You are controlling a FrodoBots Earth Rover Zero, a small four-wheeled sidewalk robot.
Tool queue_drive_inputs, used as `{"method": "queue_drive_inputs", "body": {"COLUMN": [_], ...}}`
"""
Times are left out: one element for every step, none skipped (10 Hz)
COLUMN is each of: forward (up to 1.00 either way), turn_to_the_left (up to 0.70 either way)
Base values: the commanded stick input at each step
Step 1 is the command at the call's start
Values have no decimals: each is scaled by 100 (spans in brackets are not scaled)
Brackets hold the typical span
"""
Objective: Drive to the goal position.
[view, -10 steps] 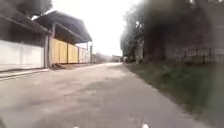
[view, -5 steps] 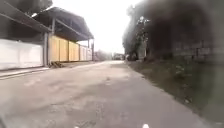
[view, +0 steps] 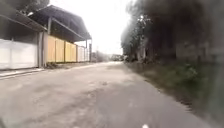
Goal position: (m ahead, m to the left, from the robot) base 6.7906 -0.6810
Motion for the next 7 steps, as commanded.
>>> {"method": "queue_drive_inputs", "body": {"forward": [85, 85, 85, 85, 85, 85, 85], "turn_to_the_left": [-29, 13, 7, -16, -32, -19, 10]}}
